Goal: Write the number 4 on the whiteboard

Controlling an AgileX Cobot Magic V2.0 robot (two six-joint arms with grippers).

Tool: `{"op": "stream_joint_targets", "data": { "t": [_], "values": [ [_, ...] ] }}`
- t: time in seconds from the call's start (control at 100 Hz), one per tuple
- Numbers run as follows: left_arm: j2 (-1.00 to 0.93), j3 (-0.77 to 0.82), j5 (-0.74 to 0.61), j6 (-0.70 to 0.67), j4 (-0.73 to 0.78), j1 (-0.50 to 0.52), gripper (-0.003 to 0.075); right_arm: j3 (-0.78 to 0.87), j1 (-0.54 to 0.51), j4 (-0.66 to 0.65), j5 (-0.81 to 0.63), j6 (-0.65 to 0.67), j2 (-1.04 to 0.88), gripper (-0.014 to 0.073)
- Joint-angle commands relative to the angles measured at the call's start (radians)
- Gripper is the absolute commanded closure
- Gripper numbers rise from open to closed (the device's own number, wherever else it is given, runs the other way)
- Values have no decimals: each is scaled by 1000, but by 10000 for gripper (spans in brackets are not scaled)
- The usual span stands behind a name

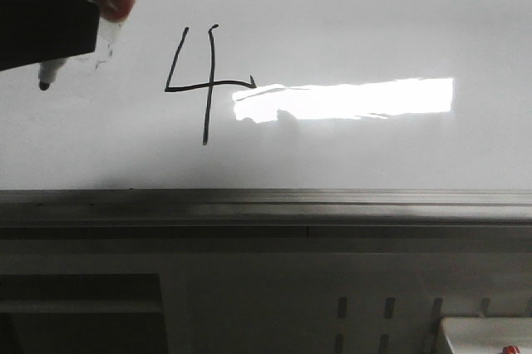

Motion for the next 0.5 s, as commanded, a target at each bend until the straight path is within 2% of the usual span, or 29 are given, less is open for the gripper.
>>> {"op": "stream_joint_targets", "data": {
  "t": [0.0, 0.15, 0.22, 0.29, 0.34, 0.39, 0.44, 0.49],
  "values": [
    [6, -34, -56, -9, -13, -7, 741, -36, 2, 9, -63, -8, -35, 659],
    [6, -34, -64, -9, -11, -7, 741, -36, 2, 11, -61, -8, -35, 655],
    [6, -34, -66, -9, -11, -7, 741, -36, 2, 11, -67, -8, -35, 599],
    [6, -34, -66, -9, -14, -7, 741, -36, 2, 11, -84, -18, -35, 435],
    [6, -34, -64, -11, -26, -7, 741, -38, -2, -4, -104, -26, -35, 262],
    [6, -34, -53, -18, -45, -7, 741, -38, -10, -36, -136, -26, -39, 125],
    [6, -34, -27, -42, -93, -7, 741, -38, -23, -64, -168, -26, -46, 36],
    [6, -34, 18, -76, -188, -5, 741, -38, -38, -87, -188, -26, -59, 5]
  ]
}}
